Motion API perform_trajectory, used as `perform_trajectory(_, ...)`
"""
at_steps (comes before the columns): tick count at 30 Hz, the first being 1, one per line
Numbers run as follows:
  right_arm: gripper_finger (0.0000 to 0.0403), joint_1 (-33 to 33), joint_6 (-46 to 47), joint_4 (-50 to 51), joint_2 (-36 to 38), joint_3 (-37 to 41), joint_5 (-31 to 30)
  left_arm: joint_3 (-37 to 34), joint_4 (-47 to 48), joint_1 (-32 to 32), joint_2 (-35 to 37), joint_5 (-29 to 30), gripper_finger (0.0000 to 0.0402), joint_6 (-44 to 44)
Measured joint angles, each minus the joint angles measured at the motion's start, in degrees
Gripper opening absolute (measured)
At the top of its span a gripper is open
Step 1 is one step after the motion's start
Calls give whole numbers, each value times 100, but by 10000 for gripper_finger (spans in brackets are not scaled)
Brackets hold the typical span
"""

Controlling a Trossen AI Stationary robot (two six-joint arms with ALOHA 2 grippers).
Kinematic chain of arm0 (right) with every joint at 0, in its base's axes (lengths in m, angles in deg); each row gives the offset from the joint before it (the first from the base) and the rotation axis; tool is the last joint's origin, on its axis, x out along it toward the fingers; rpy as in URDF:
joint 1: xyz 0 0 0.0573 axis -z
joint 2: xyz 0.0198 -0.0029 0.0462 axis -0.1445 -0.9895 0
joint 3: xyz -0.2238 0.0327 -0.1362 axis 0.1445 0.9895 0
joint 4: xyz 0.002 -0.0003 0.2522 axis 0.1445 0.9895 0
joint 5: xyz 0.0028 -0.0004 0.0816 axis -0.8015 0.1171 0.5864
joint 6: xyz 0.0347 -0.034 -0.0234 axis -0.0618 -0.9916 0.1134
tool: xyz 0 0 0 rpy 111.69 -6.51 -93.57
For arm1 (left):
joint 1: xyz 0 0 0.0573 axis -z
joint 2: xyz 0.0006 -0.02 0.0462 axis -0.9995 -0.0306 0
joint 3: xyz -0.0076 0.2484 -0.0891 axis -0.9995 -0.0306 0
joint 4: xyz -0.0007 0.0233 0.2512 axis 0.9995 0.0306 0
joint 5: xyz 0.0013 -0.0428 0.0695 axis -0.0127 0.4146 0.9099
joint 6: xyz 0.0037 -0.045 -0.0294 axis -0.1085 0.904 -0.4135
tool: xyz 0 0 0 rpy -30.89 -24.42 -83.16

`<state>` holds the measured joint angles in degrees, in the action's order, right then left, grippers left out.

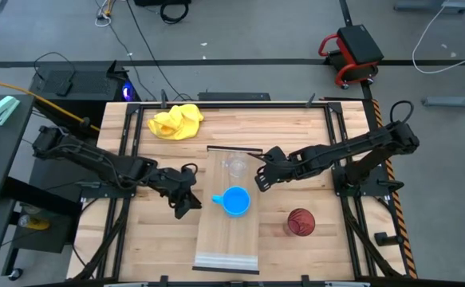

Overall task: Stack small to large cups/mugs on shelf
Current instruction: Move the shelf to the center of the table

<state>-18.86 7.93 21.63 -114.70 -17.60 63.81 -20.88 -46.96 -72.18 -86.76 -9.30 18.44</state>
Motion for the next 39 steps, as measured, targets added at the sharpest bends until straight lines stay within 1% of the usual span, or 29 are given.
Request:
perform_trajectory(5, 73, 7, 0, -177, -1, 73, 21, 4, -101, -14, -227, -66, 80, -2)
perform_trajectory(11, 73, 6, -17, -161, -2, 73, 21, 0, -267, -67, -256, -82, 80, -50)
perform_trajectory(18, 73, 183, -150, -245, -2, 73, 25, 43, -347, -113, -321, -94, 80, -52)
perform_trajectory(23, 73, 272, -191, -284, -2, 73, 59, 52, -379, -130, -321, -67, 80, -50)
perform_trajectory(34, 73, 141, -107, -177, -2, 73, 151, 55, -396, -144, -309, 25, 80, -150)
perform_trajectory(39, 73, 134, -79, -119, 85, 67, 198, 66, -416, -221, -78, 77, 80, -264)
